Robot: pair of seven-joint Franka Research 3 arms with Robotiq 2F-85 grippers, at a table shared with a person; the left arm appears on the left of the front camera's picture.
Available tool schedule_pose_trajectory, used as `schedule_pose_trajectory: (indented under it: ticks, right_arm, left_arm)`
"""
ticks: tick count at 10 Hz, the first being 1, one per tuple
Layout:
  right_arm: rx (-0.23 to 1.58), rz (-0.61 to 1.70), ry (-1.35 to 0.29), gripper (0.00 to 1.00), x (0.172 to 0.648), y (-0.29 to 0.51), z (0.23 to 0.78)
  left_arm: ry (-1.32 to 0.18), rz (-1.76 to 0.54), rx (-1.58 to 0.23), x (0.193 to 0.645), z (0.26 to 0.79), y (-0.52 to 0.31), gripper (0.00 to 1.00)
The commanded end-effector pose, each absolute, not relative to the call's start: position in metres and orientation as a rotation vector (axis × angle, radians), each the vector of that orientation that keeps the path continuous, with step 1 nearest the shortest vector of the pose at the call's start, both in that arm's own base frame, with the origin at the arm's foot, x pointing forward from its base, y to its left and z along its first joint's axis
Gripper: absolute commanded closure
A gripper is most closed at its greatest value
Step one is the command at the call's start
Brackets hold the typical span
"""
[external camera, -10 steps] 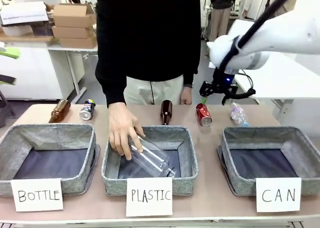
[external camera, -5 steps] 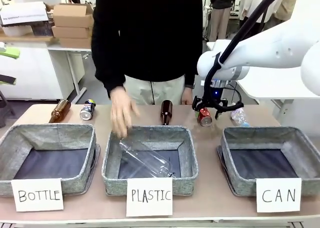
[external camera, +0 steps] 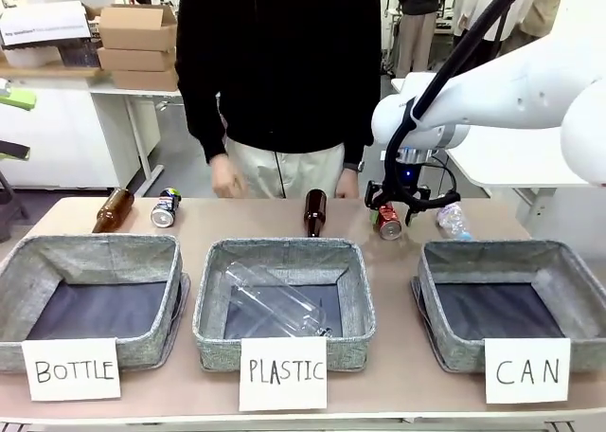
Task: Sort the can waste into the basket.
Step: Pick up the can waste from the table and place it in the right Fabric basket.
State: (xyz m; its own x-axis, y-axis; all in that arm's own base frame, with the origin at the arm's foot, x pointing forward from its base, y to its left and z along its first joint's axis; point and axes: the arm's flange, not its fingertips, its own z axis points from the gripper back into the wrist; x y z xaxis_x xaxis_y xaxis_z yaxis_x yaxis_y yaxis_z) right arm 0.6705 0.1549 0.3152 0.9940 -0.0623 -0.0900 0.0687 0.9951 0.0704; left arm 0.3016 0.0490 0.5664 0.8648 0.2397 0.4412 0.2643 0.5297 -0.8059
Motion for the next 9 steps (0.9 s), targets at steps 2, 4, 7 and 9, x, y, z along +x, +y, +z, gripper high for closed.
schedule_pose_trajectory:
  ticks: [2,4,7,9]
  right_arm:
    - [0.019,-0.083,0.103,1.0,0.6748,0.1621,0.3149]
    - [0.012,-0.063,0.107,1.0,0.6753,0.1677,0.3156]
    - [-0.001,-0.055,0.1,0.95,0.6748,0.1689,0.3169]
    - [0.001,-0.052,0.099,0.95,0.6731,0.1682,0.3193]
  left_arm:
    - [-0.57,-0.035,-1.047,0.3033,0.5664,0.048,0.0]
    - [-0.57,-0.035,-1.047,0.3033,0.5664,0.048,0.0]
    - [-0.57,-0.035,-1.047,0.3033,0.5664,0.048,0.0]
    - [-0.57,-0.035,-1.047,0.3033,0.5664,0.048,0.0]
